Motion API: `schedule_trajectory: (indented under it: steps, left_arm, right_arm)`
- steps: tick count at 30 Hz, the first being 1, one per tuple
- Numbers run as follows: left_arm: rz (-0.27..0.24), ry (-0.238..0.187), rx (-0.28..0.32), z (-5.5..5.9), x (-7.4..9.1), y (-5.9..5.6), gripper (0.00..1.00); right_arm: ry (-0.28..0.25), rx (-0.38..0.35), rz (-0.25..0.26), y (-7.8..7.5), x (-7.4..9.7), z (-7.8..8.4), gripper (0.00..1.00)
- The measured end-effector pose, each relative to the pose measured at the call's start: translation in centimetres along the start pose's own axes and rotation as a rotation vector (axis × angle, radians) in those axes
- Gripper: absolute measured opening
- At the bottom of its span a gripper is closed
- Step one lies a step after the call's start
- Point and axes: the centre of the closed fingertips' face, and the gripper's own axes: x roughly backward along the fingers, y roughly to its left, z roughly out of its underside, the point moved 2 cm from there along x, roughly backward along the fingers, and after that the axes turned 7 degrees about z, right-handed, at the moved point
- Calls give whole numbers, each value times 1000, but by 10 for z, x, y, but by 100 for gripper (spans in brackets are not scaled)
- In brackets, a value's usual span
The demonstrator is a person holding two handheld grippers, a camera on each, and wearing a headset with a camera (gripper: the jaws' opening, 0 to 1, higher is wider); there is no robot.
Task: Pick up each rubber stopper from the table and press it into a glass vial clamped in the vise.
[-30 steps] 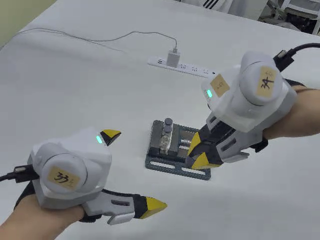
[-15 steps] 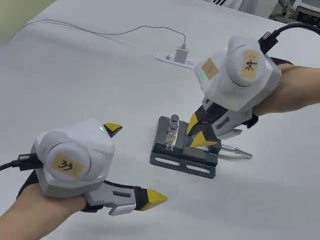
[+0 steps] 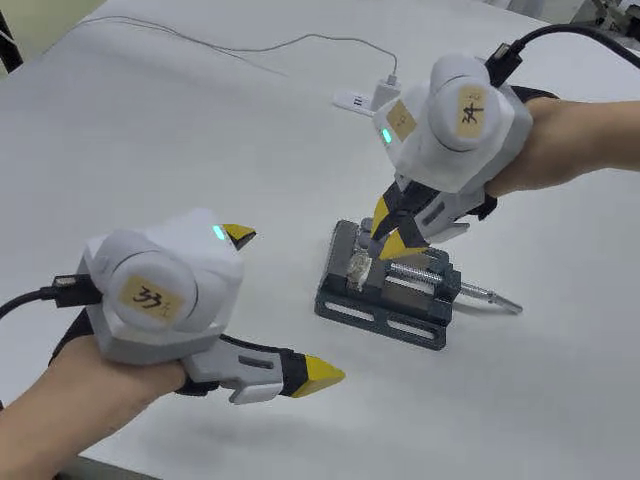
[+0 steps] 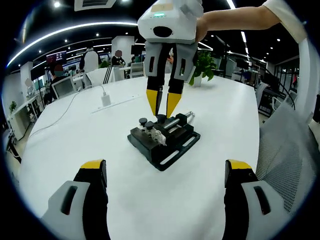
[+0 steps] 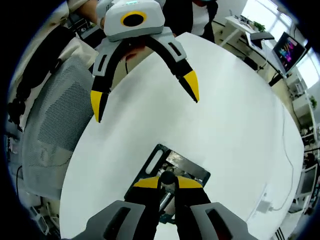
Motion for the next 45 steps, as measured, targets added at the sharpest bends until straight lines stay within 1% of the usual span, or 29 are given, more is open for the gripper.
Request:
schedule_trajectory:
  steps: [4, 6, 8, 14, 17, 30, 34, 42, 45]
  left_arm:
    - [-2, -5, 2, -1, 0, 1, 98]
    - [-3, -4, 5, 0, -1, 1, 98]
    - [-1, -4, 8, 0, -2, 1, 99]
    - [3, 0, 16, 3, -2, 1, 99]
    - [3, 2, 20, 4, -2, 1, 99]
    - [12, 5, 32, 8, -3, -2, 98]
    - [14, 6, 34, 9, -2, -3, 97]
    - [16, 7, 33, 10, -3, -3, 97]
    - [17, 8, 35, 10, -4, -3, 97]
  right_arm:
    - [2, 21, -12, -1, -4, 1, 6]
    - [13, 38, -15, -1, -5, 2, 6]
    - [13, 46, -14, -4, -7, 3, 6]
    - [26, 35, -30, -4, -13, 8, 6]
    - [24, 24, -32, -4, -14, 8, 6]
    - [32, 15, -36, -4, -21, 11, 6]
    - [36, 20, -36, -4, -21, 11, 6]
    - [43, -11, -42, -2, -20, 8, 6]
    - [54, -36, -45, -3, -21, 8, 6]
